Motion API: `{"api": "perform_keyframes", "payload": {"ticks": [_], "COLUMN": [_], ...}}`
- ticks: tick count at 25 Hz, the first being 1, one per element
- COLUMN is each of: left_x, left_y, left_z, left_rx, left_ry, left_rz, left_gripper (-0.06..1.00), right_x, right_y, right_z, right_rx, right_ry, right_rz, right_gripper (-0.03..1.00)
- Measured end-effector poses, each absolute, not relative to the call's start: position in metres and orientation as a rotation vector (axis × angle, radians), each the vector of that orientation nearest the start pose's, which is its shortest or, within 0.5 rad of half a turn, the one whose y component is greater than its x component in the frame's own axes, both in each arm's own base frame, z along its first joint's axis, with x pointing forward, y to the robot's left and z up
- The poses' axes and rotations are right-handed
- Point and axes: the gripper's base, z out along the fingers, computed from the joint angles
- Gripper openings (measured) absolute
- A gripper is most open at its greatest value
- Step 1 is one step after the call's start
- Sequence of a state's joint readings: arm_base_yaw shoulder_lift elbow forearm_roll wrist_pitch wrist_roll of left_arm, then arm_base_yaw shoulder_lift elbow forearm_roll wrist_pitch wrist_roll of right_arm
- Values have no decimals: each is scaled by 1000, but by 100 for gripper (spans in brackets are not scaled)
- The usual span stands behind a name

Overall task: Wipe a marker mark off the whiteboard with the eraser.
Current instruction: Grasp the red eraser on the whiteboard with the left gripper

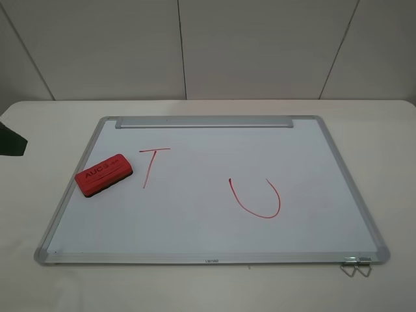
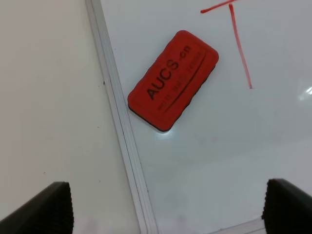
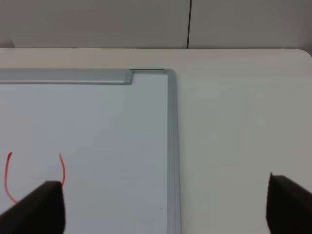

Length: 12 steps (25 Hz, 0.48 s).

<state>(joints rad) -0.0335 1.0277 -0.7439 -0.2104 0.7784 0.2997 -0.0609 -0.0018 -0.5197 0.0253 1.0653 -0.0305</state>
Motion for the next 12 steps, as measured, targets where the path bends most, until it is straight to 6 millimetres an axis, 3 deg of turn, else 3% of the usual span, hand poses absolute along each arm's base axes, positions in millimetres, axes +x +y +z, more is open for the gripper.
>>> {"api": "perform_keyframes", "payload": {"ticks": [5,12], "left_x": [242,288], "left_y": [-24,-63], "left_z": [271,232], "left_rx": [395,705], "left_ry": [2596,2692], "left_rz": [-133,-134], "left_gripper": [77,77], "right_x": [-8,-8], "right_y": [2,2], "right_z": [282,282], "right_rx": [29,29], "right_ry": [2027,2027], "right_rz": [-28,-28], "right_gripper": [71,71]}}
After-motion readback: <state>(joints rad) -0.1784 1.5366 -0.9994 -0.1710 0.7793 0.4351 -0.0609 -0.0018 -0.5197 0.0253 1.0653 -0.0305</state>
